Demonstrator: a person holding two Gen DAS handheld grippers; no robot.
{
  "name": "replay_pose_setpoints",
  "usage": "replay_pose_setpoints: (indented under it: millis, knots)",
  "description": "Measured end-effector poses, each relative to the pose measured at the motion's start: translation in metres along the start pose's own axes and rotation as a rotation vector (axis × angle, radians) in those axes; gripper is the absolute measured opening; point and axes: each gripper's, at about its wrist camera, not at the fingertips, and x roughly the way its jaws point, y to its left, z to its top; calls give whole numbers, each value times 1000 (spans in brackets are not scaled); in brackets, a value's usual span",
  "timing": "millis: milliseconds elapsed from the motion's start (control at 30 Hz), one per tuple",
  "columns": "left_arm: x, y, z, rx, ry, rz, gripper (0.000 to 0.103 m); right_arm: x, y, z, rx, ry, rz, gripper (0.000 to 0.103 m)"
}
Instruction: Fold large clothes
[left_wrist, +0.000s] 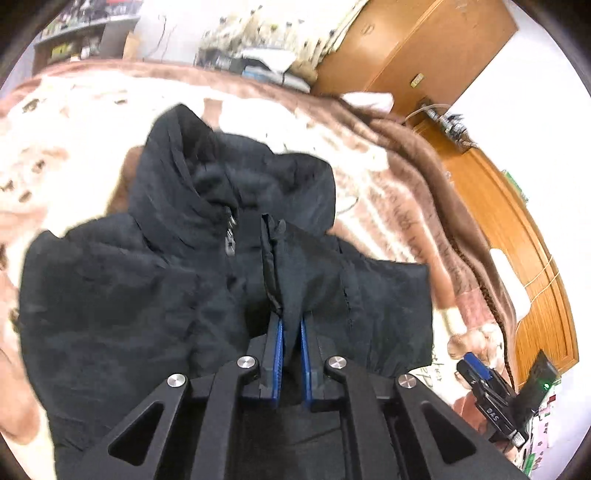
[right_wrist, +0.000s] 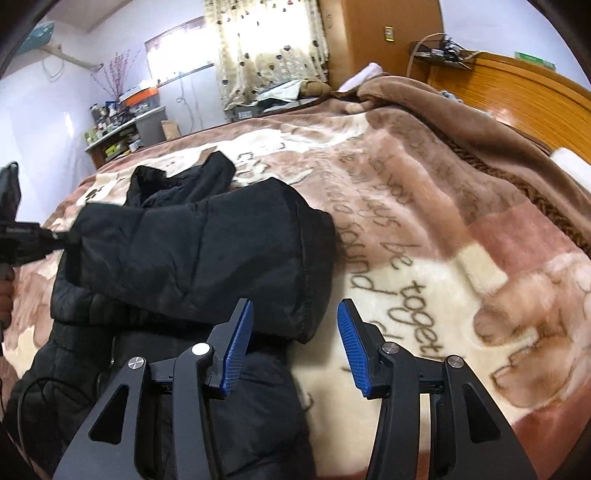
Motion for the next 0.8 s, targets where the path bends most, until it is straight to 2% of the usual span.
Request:
replay_pose_setpoints:
  millis: [67,233,400,633,800]
  knots:
    - [-8,12,0,-25,-8,8,9,3,5,3,-8,0,8,48]
    - [-21,50,-13,-64,-43,101,9,13,15,11,3,-2,34,49]
    - [5,80,-28,-107,35,138,9,35,35,19,-47,30,48,49]
    - [26,87,-35,-89,41,198,9,72,50,20,-82,78,86,49]
    - [42,92,-39,-57,71,232,11,104,52,13,-119,143,53,49]
